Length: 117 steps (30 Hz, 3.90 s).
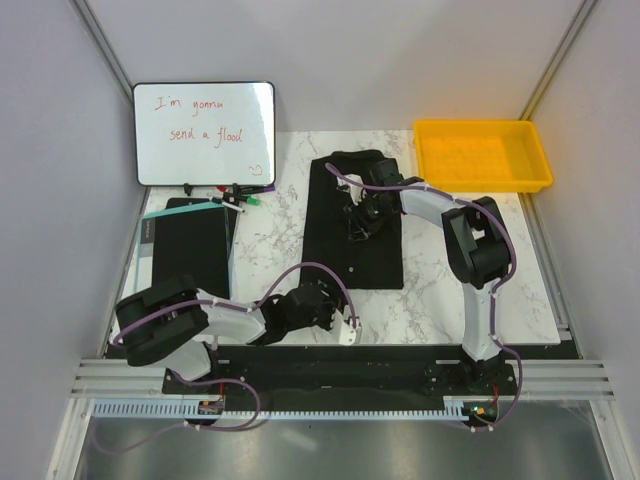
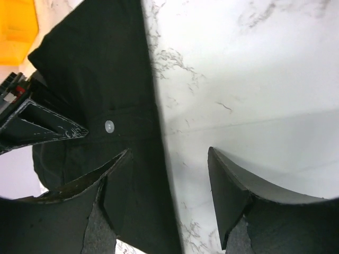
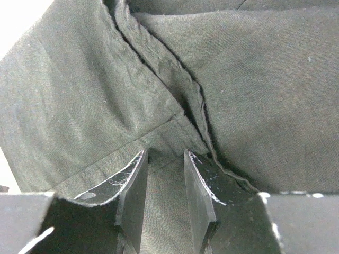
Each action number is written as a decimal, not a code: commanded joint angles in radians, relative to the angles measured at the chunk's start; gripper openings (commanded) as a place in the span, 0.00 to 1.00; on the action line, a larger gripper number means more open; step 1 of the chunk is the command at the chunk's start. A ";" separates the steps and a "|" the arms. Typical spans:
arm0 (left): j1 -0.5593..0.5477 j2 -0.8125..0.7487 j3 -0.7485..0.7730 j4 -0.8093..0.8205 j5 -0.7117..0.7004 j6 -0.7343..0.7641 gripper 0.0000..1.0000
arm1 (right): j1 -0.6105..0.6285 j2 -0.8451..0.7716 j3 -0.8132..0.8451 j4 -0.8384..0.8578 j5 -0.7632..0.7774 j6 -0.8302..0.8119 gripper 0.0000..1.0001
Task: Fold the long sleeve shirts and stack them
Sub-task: Fold the shirt
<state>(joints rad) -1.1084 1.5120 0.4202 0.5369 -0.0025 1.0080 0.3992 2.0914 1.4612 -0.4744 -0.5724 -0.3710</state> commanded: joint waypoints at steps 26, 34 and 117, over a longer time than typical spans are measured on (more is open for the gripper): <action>-0.065 -0.025 0.146 -0.326 -0.062 -0.090 0.02 | 0.041 -0.053 -0.013 -0.132 -0.083 0.029 0.50; -0.215 -0.225 0.265 -0.819 0.047 -0.417 0.02 | -0.072 -0.007 0.279 -0.231 -0.037 -0.017 0.67; 0.151 0.011 0.578 -0.836 0.334 -0.181 0.02 | 0.029 0.239 0.166 -0.484 -0.343 -0.123 0.22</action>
<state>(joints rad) -0.9619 1.5696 0.9215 -0.3004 0.3428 0.8165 0.4255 2.3054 1.5967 -1.0092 -0.9894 -0.4744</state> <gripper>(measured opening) 0.046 0.224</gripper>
